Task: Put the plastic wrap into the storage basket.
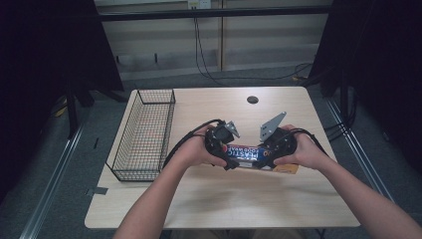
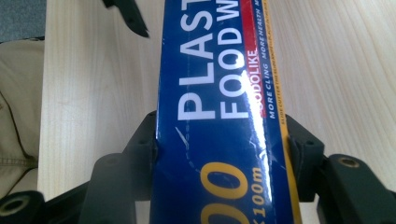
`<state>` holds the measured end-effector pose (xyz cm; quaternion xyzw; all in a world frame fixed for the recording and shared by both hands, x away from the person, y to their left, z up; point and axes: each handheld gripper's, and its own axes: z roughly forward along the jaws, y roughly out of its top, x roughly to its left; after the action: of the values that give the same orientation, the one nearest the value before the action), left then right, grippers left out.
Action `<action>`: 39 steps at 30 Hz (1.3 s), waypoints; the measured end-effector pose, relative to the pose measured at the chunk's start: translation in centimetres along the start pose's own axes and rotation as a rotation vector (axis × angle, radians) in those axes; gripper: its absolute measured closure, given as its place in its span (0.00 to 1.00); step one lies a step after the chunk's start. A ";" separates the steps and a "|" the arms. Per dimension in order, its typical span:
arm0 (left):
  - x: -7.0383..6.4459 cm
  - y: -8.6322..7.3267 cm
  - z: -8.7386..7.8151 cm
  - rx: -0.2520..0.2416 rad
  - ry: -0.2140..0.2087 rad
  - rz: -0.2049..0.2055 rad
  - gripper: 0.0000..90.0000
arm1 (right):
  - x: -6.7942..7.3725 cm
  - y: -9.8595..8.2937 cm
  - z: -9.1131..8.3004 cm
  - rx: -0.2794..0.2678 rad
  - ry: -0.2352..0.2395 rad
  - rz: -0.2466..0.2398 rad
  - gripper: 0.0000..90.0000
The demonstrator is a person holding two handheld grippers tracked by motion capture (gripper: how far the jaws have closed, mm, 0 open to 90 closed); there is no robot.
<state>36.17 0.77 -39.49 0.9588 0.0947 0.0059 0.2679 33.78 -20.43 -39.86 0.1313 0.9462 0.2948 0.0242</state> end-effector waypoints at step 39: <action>1.8 -1.8 -4.0 0.147 0.151 -0.378 0.49 | -1.2 -3.3 -3.9 -0.182 -0.171 0.250 0.03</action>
<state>37.35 4.68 -37.11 0.9378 0.2927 0.0205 0.1857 33.67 -25.48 -38.48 0.2700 0.8863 0.3677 0.0794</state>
